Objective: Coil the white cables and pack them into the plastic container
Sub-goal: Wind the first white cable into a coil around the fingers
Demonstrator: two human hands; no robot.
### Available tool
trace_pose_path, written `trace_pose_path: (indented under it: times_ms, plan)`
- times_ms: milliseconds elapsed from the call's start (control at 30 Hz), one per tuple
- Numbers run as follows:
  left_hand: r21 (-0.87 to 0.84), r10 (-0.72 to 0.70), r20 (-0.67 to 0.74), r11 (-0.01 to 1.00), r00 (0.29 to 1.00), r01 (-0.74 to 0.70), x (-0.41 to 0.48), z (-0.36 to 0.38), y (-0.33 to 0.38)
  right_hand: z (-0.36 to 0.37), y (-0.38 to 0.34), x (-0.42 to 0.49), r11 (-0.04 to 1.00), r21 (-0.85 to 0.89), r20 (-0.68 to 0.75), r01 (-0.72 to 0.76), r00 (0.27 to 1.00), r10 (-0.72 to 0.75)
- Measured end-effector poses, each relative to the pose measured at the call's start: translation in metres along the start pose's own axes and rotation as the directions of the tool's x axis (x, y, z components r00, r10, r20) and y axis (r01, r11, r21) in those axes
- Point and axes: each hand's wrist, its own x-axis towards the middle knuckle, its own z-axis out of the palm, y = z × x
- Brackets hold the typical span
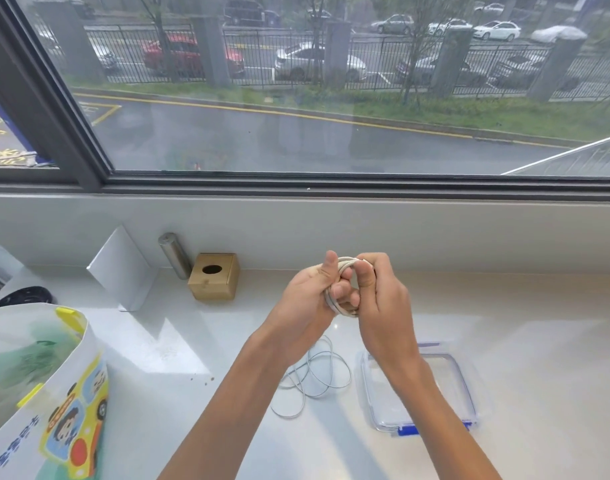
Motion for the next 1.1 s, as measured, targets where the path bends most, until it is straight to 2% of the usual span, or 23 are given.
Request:
trace_pose_path:
  times_ms: [100, 233, 333, 400, 500, 567, 600, 667, 767, 867, 967, 1100]
  plan:
    - [-0.036, -0.054, 0.026, 0.998, 0.998, 0.055, -0.002, -0.003, 0.002, 0.006, 0.002, 0.000, 0.998, 0.056, -0.018, 0.007, 1.000, -0.006]
    - [-0.053, -0.123, 0.048, 0.991, 0.991, 0.126, -0.004, -0.010, 0.005, 0.005, 0.008, 0.004, 0.934, 0.317, 0.196, -0.167, 0.975, 0.108]
    - [0.025, -0.175, 0.049, 0.984, 0.983, 0.174, -0.006, -0.015, 0.010, 0.007, 0.010, 0.001, 0.986, 0.150, 0.210, -0.072, 0.977, 0.040]
    - [0.130, -0.199, -0.007, 0.972, 0.980, 0.198, -0.005, -0.015, 0.015, 0.007, 0.012, 0.000, 0.994, 0.096, 0.258, -0.055, 0.966, 0.028]
    - [0.177, -0.190, -0.103, 0.963, 0.976, 0.206, -0.006, -0.016, 0.016, -0.003, 0.016, 0.005, 0.916, 0.298, 0.383, -0.269, 0.913, 0.143]
    - [0.065, -0.231, -0.078, 0.970, 0.970, 0.236, -0.007, -0.016, 0.016, -0.015, 0.018, 0.013, 0.838, 0.399, 0.454, -0.373, 0.874, 0.174]
    - [0.003, -0.258, -0.045, 0.966, 0.965, 0.259, -0.008, -0.015, 0.015, -0.021, 0.018, 0.016, 0.838, 0.396, 0.472, -0.376, 0.866, 0.166]
    - [-0.070, -0.307, 0.031, 0.949, 0.951, 0.308, -0.010, -0.013, 0.014, -0.031, 0.020, 0.024, 0.896, 0.339, 0.427, -0.286, 0.896, 0.125]
    - [-0.052, -0.328, 0.084, 0.941, 0.941, 0.333, -0.011, -0.004, 0.007, -0.045, 0.023, 0.036, 0.981, 0.177, 0.252, -0.084, 0.967, 0.038]
    - [-0.041, -0.307, 0.075, 0.950, 0.949, 0.311, -0.010, 0.004, 0.004, -0.048, 0.028, 0.039, 0.995, 0.089, 0.184, -0.044, 0.983, 0.027]
    - [-0.018, -0.273, 0.031, 0.962, 0.962, 0.273, -0.009, 0.006, 0.005, -0.041, 0.034, 0.028, 0.976, 0.169, 0.241, -0.138, 0.966, 0.095]
    - [0.076, -0.211, -0.054, 0.974, 0.976, 0.215, -0.008, 0.002, 0.012, -0.031, 0.033, 0.006, 0.854, 0.351, 0.480, -0.384, 0.857, 0.188]
